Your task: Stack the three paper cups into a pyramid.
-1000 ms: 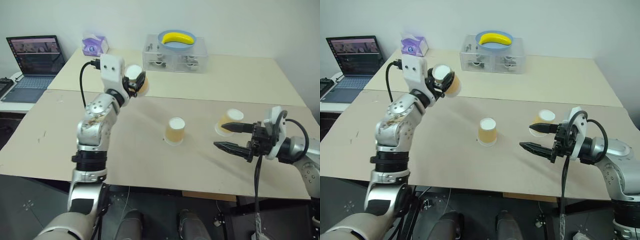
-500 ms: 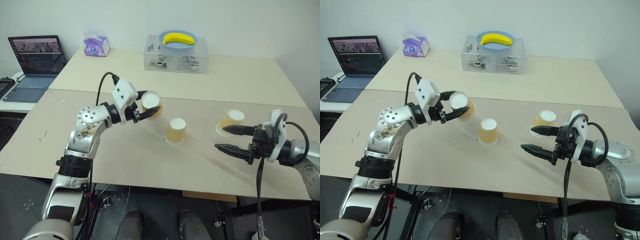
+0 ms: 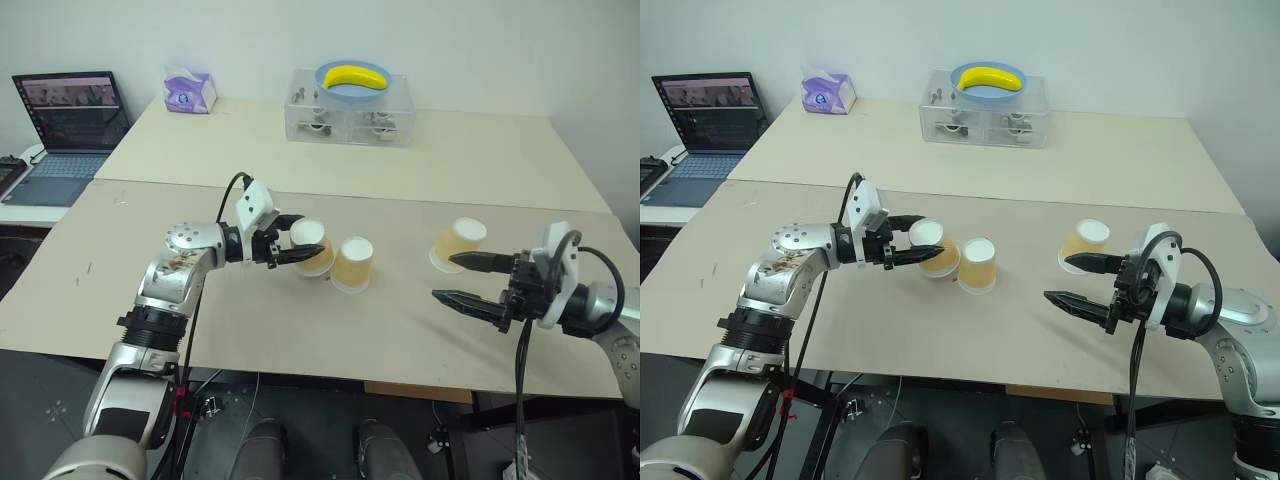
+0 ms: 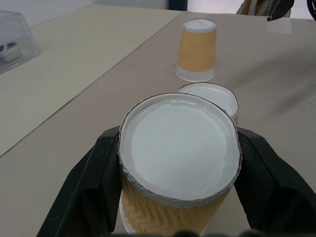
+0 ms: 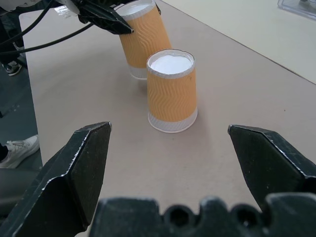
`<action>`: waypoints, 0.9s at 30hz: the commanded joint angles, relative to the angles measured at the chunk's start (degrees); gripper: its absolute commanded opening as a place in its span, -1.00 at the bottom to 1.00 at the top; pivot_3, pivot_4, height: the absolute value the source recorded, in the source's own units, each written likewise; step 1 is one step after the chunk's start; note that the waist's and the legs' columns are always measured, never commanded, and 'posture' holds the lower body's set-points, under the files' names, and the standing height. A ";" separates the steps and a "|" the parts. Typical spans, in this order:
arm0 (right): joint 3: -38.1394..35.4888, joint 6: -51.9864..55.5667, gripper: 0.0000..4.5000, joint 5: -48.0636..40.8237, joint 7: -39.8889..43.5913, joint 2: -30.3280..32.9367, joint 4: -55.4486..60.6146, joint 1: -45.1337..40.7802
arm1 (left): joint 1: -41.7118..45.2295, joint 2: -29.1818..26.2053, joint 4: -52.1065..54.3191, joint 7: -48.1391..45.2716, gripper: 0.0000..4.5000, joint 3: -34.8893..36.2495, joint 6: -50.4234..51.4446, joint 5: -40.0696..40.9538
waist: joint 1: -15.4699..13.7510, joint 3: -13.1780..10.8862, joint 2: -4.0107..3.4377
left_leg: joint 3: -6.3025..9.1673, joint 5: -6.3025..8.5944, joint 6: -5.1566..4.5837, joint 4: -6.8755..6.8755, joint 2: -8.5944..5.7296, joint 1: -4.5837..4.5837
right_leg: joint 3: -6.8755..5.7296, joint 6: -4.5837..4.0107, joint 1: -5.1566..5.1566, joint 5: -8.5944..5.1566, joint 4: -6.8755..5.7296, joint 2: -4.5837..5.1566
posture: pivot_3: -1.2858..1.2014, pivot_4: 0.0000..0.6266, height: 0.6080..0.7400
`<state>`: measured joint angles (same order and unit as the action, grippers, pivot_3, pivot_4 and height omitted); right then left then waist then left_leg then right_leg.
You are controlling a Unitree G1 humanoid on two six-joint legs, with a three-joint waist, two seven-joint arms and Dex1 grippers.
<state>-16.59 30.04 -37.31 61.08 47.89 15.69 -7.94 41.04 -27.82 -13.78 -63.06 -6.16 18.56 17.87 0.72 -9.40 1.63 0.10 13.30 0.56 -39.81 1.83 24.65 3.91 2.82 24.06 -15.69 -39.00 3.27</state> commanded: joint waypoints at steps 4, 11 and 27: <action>-3.24 -0.02 1.00 -1.85 -0.21 0.93 2.44 0.54 | 2.23 -0.49 -2.07 -0.29 0.33 0.23 -4.21 -2.18 | -0.01 0.00 0.00 | 0.00 0.00 0.00 0.00 0.00 0.00 | 0.00 0.00 0.00 0.00 -0.01 0.00 | 0.03 -0.52 0.30; -3.32 0.27 1.00 -1.81 -0.18 1.07 2.61 0.48 | 2.73 0.97 -3.31 -0.06 0.33 -0.54 -5.68 -3.75 | -0.02 0.00 0.00 | 0.00 0.00 0.00 0.00 0.00 0.00 | 0.00 0.00 0.00 0.00 0.00 0.00 | 0.03 -0.52 0.30; -3.15 0.67 1.00 -1.91 -0.67 1.09 2.73 0.19 | 2.24 1.55 -3.16 -1.98 0.33 -2.23 -4.96 -4.77 | -0.01 0.00 0.00 | 0.00 0.00 0.00 0.00 0.00 0.00 | 0.00 0.00 0.00 0.00 0.00 0.00 | 0.03 -0.52 0.30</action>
<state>-17.43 30.52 -37.56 60.62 47.93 16.72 -7.17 42.43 -26.13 -18.06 -64.74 -8.52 14.31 13.30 0.71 -9.40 1.63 0.10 13.30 0.56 -39.81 1.83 24.65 3.91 2.82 24.06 -15.69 -39.01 3.27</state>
